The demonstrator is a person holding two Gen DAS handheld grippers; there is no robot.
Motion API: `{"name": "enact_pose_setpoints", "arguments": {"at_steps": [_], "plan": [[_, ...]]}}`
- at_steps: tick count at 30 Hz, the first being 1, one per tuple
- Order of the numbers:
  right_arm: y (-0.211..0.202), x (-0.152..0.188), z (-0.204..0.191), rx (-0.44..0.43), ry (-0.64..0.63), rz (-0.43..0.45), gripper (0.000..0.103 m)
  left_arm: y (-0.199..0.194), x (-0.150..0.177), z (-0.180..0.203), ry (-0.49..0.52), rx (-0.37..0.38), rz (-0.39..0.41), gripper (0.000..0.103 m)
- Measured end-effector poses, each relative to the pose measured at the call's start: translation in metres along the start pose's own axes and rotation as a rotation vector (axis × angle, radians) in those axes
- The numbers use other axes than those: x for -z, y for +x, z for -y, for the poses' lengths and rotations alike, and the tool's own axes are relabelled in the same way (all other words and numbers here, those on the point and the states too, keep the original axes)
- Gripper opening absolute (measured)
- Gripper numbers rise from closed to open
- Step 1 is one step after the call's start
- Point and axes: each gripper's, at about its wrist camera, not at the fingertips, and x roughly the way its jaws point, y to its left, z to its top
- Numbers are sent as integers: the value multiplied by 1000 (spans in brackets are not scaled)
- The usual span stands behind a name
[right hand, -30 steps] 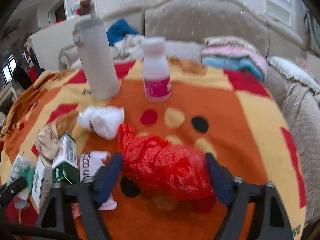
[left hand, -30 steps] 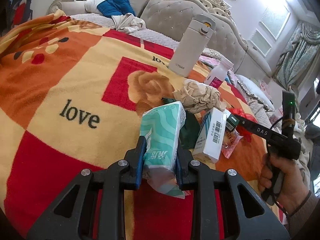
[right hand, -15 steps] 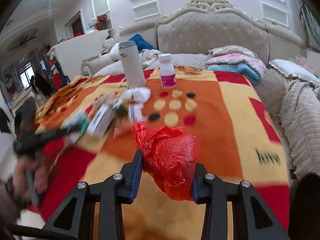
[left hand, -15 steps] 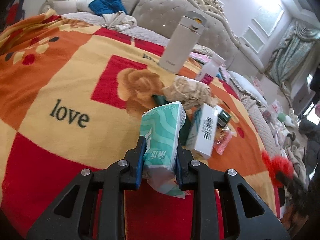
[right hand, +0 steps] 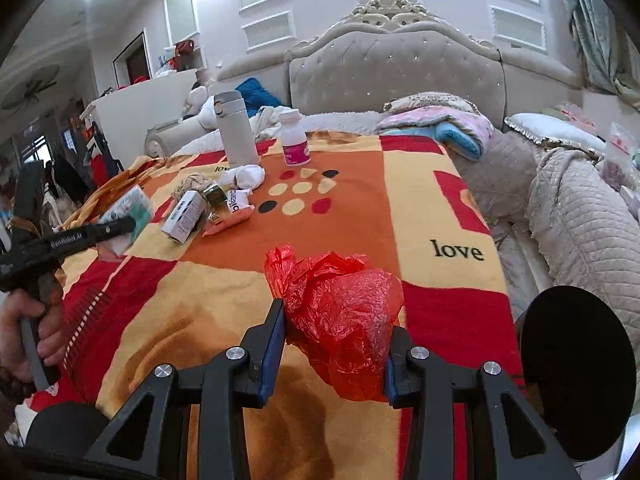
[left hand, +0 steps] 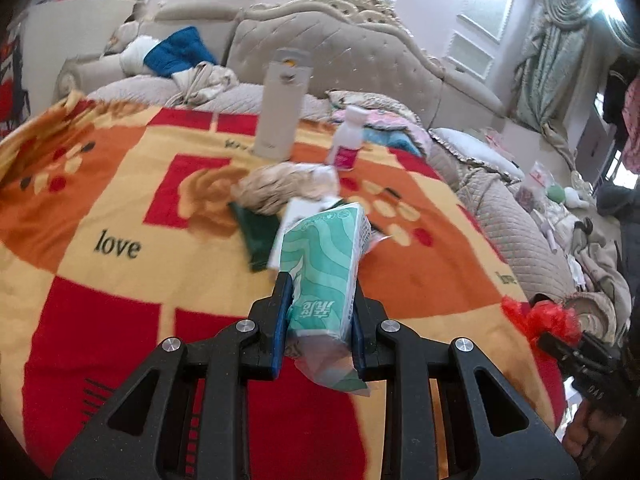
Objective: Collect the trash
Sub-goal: 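Carry the tissue pack and red bag over the black bin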
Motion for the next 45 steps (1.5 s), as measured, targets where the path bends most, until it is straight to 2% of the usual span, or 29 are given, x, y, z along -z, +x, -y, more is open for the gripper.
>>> {"name": "enact_pose_setpoints", "arguments": {"at_steps": [8, 13, 20, 26, 33, 38, 41, 45], "plan": [[-16, 4, 20, -2, 40, 32, 38, 0, -12, 48, 64, 17, 7, 23], [-25, 6, 33, 13, 72, 49, 38, 1, -19, 83, 98, 57, 19, 23], [-39, 12, 54, 57, 112, 69, 38, 10, -20, 129, 74, 124, 11, 23], [-53, 18, 77, 113, 163, 88, 38, 20, -3, 168, 96, 160, -20, 23], [-63, 27, 103, 191, 218, 82, 38, 34, 10, 213, 151, 239, -56, 23], [-74, 37, 128, 288, 273, 79, 38, 55, 24, 250, 231, 300, -88, 23], [-79, 43, 146, 342, 327, 76, 39, 70, 37, 269, 259, 348, -137, 23], [-81, 46, 166, 413, 367, 70, 39, 75, 47, 304, 394, 398, -124, 23]]}}
